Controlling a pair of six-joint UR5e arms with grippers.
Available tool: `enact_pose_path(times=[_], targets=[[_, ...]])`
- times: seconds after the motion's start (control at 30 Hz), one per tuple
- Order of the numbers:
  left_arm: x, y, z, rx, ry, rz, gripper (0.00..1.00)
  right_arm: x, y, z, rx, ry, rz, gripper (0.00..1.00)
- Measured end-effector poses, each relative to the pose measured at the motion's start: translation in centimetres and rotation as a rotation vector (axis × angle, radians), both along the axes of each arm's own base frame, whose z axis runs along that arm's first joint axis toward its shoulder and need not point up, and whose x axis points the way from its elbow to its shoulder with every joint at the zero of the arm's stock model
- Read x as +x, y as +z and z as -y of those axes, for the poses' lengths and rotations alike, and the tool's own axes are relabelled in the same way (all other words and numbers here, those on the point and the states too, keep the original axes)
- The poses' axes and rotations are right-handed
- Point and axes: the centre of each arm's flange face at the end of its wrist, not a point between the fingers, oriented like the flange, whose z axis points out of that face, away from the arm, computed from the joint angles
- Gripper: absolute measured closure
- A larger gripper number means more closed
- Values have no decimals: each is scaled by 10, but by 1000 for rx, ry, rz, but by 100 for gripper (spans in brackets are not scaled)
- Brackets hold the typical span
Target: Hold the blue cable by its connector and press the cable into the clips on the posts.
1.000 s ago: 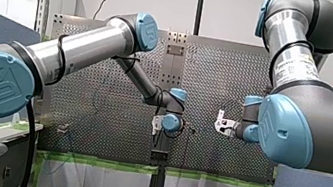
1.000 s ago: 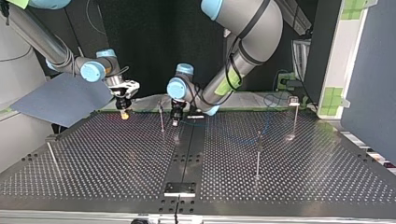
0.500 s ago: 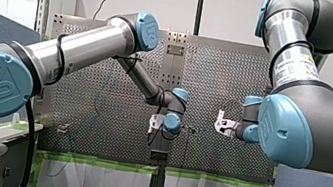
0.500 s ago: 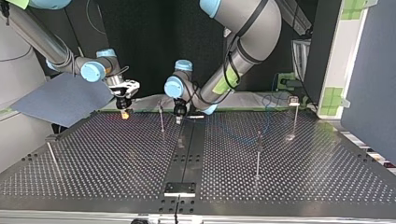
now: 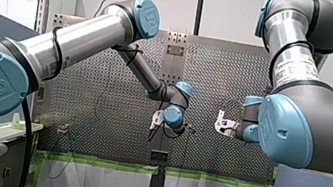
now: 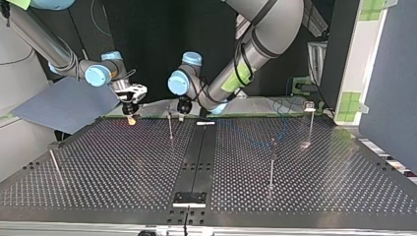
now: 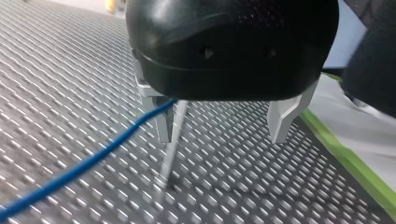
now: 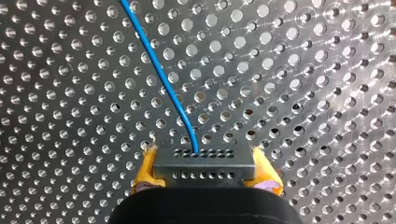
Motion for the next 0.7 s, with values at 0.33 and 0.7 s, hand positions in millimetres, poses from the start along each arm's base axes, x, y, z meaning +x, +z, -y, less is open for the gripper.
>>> enact_pose_path(times=[0.33, 0.7], targets=[[-53, 7, 24, -63, -42, 20, 0, 0, -1, -2, 15, 0, -3, 100], [-88, -23, 13, -29, -44, -36, 0, 0, -1, -2, 17, 0, -3, 100]])
